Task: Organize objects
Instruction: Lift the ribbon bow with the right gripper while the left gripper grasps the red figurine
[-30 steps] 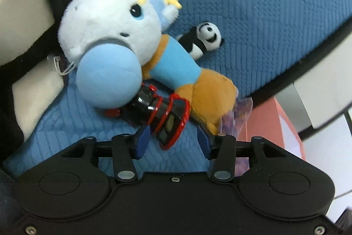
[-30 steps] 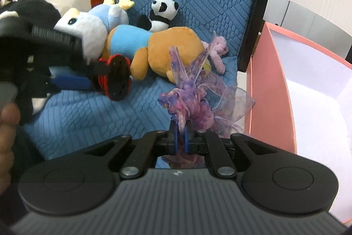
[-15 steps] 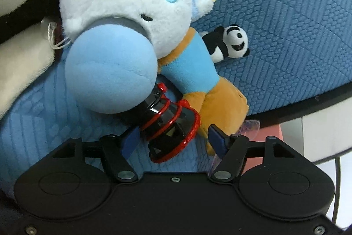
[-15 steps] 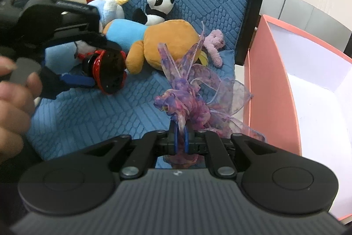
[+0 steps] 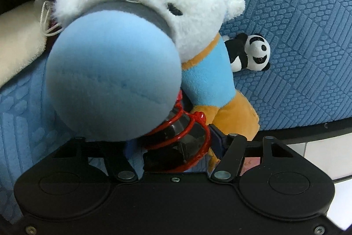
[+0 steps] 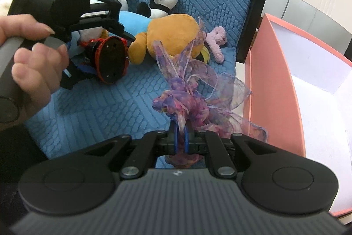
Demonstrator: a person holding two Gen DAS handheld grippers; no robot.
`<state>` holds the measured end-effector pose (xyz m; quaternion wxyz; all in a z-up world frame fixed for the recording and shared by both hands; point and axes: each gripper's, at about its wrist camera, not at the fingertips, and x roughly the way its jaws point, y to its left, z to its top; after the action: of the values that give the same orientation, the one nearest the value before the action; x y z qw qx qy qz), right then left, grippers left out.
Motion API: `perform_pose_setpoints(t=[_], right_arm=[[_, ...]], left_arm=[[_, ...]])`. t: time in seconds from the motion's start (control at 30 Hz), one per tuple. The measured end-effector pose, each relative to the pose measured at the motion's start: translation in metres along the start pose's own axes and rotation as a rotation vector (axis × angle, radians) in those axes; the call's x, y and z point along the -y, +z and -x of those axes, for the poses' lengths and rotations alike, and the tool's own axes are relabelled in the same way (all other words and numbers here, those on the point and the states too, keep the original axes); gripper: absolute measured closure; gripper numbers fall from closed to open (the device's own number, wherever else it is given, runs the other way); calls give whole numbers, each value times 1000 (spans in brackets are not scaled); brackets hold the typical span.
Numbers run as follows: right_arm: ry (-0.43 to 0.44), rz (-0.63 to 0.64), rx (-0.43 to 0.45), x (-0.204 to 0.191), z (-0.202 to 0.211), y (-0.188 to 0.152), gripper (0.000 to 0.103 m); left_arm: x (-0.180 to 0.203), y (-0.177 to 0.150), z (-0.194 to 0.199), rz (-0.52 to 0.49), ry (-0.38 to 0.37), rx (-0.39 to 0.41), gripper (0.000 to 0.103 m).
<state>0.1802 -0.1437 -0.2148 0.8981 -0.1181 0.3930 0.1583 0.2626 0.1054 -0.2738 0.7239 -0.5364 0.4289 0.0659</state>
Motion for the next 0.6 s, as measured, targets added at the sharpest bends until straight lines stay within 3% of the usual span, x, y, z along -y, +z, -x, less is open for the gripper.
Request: perform_pose_setpoints(t=[0.2,0.37,0.6], right_arm=[[-4,23,-13,-2,-4,0,94],[-16,38,-14,-4,-2,-2,94],[-19,74,-51,-9,2,-13,94]], left_arm=[[8,-10,4,-77,33,-13,42],[10,-26,10,-128,18,-71,42],[28,-50,22,-300,61,-69,42]])
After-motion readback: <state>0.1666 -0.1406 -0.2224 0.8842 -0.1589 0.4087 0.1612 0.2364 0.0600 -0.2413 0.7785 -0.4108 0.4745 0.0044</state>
